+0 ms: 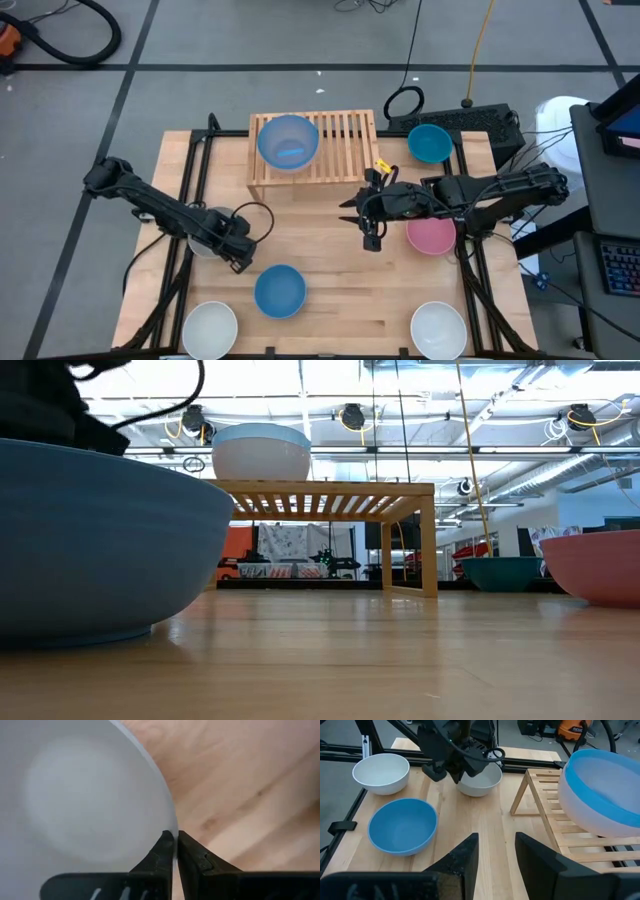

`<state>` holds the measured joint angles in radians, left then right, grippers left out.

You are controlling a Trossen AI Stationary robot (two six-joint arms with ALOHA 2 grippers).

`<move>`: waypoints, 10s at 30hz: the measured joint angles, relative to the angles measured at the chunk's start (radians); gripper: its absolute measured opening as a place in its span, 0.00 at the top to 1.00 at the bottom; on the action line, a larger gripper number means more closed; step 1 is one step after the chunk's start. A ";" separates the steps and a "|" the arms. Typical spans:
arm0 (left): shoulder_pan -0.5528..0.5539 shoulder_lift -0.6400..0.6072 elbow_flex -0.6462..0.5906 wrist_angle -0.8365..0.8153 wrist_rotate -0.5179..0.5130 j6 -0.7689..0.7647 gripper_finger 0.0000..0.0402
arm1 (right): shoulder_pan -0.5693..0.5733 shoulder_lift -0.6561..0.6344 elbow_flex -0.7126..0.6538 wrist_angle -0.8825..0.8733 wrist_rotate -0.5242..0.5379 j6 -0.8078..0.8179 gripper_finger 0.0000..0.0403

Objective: Place and stack bowls onto a shelf
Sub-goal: Stack the gray bowl on top of the blue bowl, then stack the top blue bowl on top of the gray bowl on the shelf

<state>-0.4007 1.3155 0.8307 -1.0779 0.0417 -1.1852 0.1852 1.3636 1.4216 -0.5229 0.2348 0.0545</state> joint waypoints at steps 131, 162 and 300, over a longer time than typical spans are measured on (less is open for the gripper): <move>0.642 0.428 1.301 -0.492 -0.235 1.282 0.98 | 0.000 -0.410 0.000 -0.231 0.427 -0.261 0.70; 0.642 0.410 1.241 -0.493 -0.287 1.312 0.86 | 0.000 -0.410 0.000 -0.231 0.428 -0.277 0.70; 0.615 -0.364 1.241 -0.493 -0.312 1.025 0.76 | -0.773 -0.280 -0.001 -0.932 0.227 0.633 0.70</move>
<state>0.2144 0.9520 2.0712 -1.5711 -0.2707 -0.1604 -0.5878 1.0837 1.4208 -1.4552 0.4617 0.6878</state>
